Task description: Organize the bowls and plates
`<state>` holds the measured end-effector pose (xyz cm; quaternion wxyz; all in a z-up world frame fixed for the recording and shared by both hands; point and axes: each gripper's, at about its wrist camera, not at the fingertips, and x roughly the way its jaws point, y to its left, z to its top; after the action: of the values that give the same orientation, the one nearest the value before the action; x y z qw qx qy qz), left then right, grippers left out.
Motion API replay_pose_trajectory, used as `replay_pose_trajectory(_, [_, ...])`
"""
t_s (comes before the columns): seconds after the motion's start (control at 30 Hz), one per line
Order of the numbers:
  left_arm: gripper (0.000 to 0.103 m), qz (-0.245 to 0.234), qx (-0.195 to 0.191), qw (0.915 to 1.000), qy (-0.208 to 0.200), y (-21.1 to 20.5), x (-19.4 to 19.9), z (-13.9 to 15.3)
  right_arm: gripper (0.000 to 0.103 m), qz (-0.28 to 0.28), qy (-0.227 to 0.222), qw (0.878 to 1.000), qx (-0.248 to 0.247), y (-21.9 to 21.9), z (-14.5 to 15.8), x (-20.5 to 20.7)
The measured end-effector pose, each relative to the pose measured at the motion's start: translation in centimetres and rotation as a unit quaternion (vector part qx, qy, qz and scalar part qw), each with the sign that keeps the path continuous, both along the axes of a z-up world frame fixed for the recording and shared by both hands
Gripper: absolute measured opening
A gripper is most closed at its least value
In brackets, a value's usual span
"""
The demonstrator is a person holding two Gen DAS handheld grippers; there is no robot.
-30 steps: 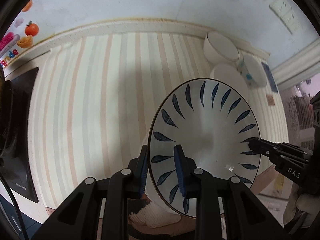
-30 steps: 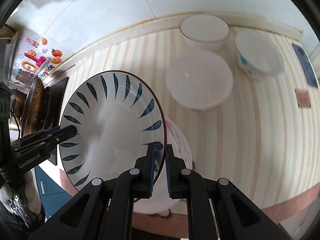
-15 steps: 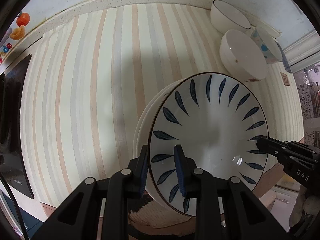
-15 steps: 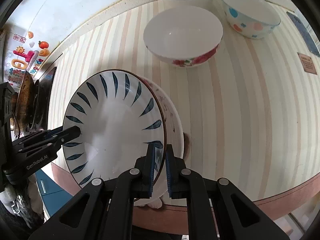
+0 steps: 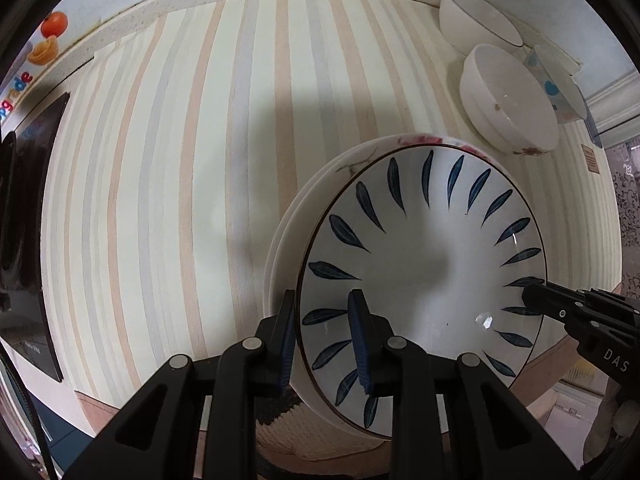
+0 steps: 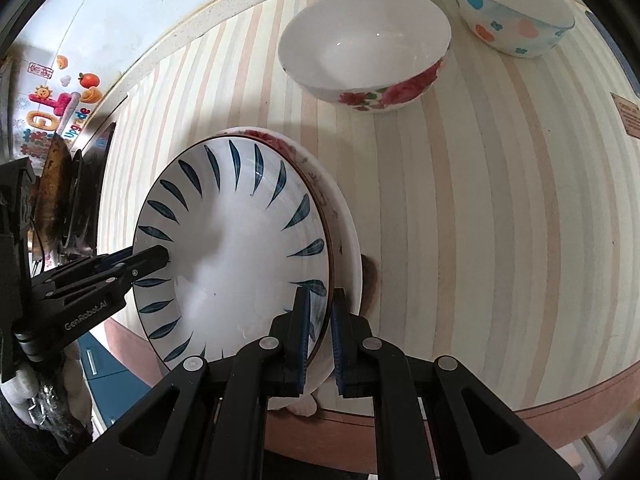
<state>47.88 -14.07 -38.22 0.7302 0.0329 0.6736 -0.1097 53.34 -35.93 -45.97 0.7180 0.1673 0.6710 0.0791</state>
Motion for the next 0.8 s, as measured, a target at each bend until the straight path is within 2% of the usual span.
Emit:
replay_pose_trajectory(0.17, [0.022,0.011,-0.003,0.9999,-0.005,0.1,-0.1,0.3,0.011,0.003,0.002,1.0,0.007,0.0,-0.4,0.1])
replay_pose_trajectory(0.4, [0.022,0.032,-0.018,0.9993,0.011,0.9,0.4,-0.1,0.012,-0.011,0.009,1.0,0.008,-0.1,-0.4,0.1])
replay_pose_trajectory(0.63, [0.022,0.043,-0.017,0.9989,0.006,1.6,0.8,-0.2,0.014,-0.016,0.009,1.0,0.008,-0.6,0.4,0.4])
replay_pose_trajectory(0.8, [0.023,0.052,-0.008,0.9986,-0.003,2.1,0.0,0.8,0.014,-0.02,0.003,1.0,0.002,-0.9,1.1,0.2])
